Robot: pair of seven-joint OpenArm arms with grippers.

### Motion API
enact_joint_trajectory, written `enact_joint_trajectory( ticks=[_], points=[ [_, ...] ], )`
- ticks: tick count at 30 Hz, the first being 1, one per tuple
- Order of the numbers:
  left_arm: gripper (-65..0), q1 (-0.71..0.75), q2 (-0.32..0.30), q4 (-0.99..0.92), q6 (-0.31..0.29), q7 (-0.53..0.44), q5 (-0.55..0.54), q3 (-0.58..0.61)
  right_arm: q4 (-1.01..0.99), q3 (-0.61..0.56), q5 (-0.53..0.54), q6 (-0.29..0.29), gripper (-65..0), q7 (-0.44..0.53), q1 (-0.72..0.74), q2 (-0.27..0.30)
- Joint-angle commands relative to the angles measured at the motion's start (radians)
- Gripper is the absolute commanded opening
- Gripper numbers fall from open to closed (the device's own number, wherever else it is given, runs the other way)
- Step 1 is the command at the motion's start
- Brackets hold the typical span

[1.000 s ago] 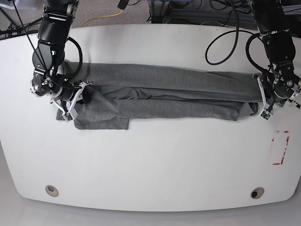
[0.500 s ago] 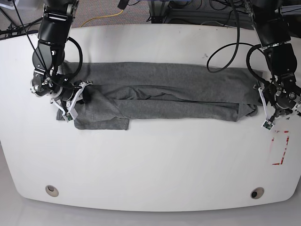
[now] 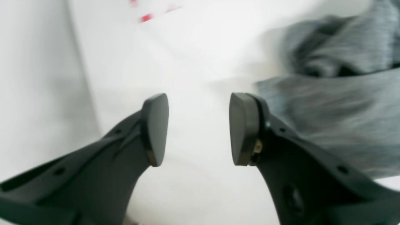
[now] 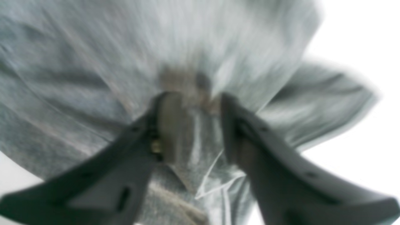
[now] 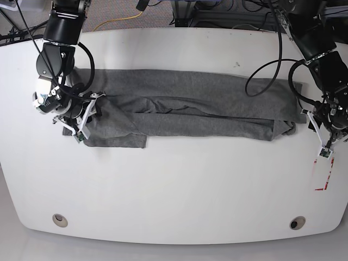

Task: Fold the T-shirt properly
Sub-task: 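Grasp the strip's edge with both grippers and fold it over lengthwise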

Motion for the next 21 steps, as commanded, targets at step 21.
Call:
enact_joint_trajectory(
  ticks=[21],
  points=[
    [-35.1, -0.020, 0.067, 0.010, 0.002, -0.021, 0.004, -0.001, -0.386, 0.133, -0.002, -0.001, -18.5, 0.027, 0.334, 0.010]
  ],
)
